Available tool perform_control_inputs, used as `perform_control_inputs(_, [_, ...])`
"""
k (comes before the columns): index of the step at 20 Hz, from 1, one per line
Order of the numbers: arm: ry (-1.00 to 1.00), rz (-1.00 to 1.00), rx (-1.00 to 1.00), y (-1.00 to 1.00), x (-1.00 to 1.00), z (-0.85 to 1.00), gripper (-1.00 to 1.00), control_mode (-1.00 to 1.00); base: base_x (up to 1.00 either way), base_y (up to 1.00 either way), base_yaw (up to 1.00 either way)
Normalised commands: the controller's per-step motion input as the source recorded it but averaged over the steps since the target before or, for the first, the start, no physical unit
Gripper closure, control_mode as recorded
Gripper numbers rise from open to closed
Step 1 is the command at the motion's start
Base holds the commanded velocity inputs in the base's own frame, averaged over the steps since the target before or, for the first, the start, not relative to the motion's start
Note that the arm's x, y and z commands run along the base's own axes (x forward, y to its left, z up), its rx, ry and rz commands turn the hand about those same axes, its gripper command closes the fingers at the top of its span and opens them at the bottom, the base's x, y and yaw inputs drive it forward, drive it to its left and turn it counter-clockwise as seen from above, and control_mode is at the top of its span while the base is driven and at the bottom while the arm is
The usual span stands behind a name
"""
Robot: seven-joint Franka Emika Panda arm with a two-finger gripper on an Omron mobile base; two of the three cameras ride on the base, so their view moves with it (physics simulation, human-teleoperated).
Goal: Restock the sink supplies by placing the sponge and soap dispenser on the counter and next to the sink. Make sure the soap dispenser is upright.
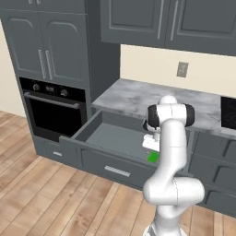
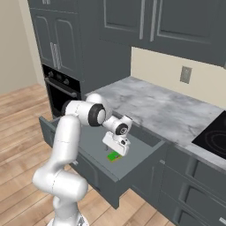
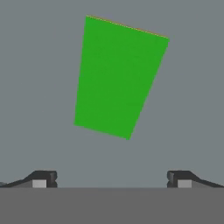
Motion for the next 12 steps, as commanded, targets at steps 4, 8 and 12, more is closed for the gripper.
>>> perform_control_inputs(4, [-0.06,0.0,0.0,0.0,0.41,-0.02,-1.0,-1.0,0.0,0.0,0.0])
perform_control_inputs(8, [-0.1,0.0,0.0,0.0,0.09,-0.09,-1.0,-1.0,0.0,0.0,0.0])
perform_control_inputs(12, [-0.09,0.0,0.0,-0.09,0.01,-0.13,-1.0,-1.0,0.0,0.0,0.0])
